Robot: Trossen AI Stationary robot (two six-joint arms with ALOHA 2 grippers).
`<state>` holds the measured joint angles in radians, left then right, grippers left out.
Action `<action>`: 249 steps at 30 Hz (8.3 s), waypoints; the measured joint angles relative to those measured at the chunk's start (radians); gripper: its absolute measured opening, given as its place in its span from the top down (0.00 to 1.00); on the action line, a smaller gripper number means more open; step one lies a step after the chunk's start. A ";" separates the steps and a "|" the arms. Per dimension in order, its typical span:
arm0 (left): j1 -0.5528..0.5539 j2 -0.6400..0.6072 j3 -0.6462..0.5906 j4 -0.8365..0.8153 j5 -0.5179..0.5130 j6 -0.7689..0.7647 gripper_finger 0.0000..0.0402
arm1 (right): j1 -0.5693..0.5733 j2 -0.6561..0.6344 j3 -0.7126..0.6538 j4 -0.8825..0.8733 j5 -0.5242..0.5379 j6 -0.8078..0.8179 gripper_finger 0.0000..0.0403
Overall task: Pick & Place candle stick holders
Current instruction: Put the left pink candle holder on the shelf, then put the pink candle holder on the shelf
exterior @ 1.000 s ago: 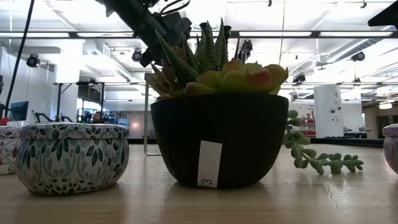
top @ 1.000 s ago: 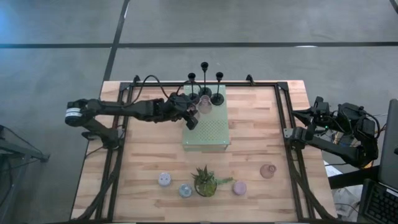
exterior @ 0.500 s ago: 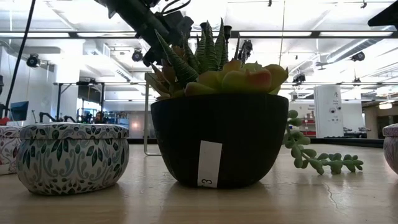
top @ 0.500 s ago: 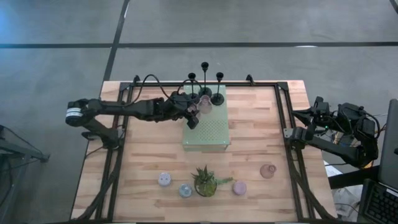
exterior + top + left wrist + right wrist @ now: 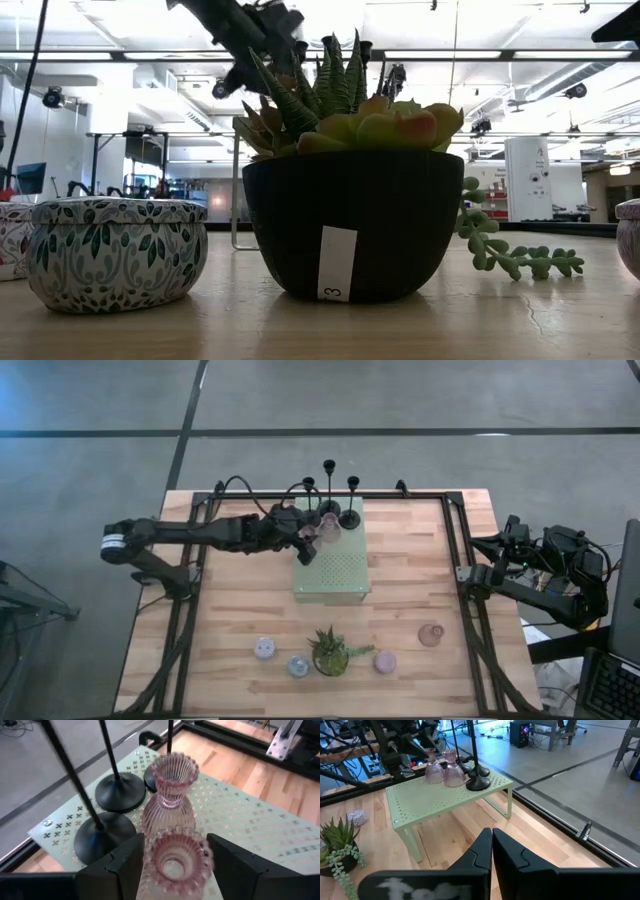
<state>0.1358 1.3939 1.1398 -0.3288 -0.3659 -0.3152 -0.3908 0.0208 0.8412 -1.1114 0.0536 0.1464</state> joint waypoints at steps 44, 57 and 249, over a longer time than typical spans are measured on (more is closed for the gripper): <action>-0.185 -1.008 -0.981 0.404 0.053 0.234 0.95 | 0.000 0.000 0.000 0.000 0.000 0.000 0.98; -0.185 -1.006 -1.082 0.396 0.051 0.221 0.93 | 0.000 0.000 0.000 0.000 0.000 0.000 0.98; -0.185 -1.000 -1.129 0.388 0.054 0.155 0.93 | 1.476 1.314 0.078 -0.344 0.742 1.937 0.69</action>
<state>-0.0492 0.3940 0.0113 0.0593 -0.3118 -0.1604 1.0847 1.3350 0.9190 -1.4550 0.7957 2.0830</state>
